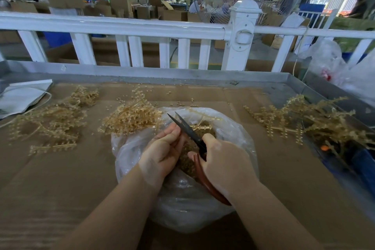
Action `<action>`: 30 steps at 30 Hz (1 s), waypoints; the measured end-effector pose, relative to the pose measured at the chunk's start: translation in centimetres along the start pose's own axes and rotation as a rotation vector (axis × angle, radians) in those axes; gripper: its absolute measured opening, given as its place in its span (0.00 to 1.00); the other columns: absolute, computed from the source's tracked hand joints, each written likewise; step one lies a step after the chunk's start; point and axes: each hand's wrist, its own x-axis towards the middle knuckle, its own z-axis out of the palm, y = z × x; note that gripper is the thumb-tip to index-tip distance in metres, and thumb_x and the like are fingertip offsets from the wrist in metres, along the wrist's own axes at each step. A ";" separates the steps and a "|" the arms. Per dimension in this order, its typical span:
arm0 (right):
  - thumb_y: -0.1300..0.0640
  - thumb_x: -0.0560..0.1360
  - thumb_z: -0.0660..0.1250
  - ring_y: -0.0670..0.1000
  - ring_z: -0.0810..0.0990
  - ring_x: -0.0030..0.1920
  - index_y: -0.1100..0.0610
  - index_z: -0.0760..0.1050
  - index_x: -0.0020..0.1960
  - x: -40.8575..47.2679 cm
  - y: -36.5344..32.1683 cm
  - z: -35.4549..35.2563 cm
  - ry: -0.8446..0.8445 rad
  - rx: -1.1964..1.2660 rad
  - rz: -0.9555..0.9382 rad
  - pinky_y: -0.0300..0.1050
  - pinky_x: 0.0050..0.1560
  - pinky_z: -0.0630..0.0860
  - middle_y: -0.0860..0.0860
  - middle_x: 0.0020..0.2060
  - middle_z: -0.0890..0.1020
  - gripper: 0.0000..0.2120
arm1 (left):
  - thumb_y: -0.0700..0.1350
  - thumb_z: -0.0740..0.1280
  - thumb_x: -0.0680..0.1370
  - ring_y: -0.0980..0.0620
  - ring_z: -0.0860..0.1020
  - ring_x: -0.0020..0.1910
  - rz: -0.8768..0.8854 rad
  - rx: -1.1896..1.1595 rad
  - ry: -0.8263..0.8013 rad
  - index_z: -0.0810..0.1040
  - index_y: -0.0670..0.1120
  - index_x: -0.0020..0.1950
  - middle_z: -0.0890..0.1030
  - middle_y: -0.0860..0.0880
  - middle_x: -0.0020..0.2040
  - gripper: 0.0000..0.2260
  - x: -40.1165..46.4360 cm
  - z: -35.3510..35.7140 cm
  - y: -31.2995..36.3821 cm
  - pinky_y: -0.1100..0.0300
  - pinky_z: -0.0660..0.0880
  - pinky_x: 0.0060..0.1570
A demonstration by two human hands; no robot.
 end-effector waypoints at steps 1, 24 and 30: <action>0.39 0.78 0.57 0.47 0.73 0.38 0.47 0.62 0.46 -0.1 0.1 0.0 0.006 -0.004 0.000 0.39 0.38 0.67 0.44 0.35 0.73 0.13 | 0.30 0.59 0.77 0.54 0.83 0.32 0.000 -0.006 0.009 0.79 0.40 0.45 0.84 0.47 0.35 0.11 -0.1 0.0 0.0 0.66 0.78 0.29; 0.36 0.76 0.57 0.46 0.74 0.38 0.46 0.65 0.48 -1.1 0.2 -0.6 0.032 -0.059 0.017 0.39 0.38 0.71 0.44 0.36 0.75 0.14 | 0.30 0.60 0.77 0.56 0.81 0.28 0.008 -0.115 0.085 0.78 0.41 0.44 0.83 0.48 0.30 0.09 -0.1 0.5 0.1 0.67 0.77 0.30; 0.37 0.77 0.58 0.47 0.73 0.38 0.47 0.64 0.47 -1.0 0.6 -1.0 -0.029 -0.052 0.030 0.40 0.38 0.67 0.45 0.36 0.74 0.14 | 0.34 0.60 0.78 0.59 0.79 0.26 0.010 -0.024 0.051 0.77 0.45 0.42 0.82 0.52 0.28 0.10 -0.1 0.4 -0.2 0.63 0.71 0.39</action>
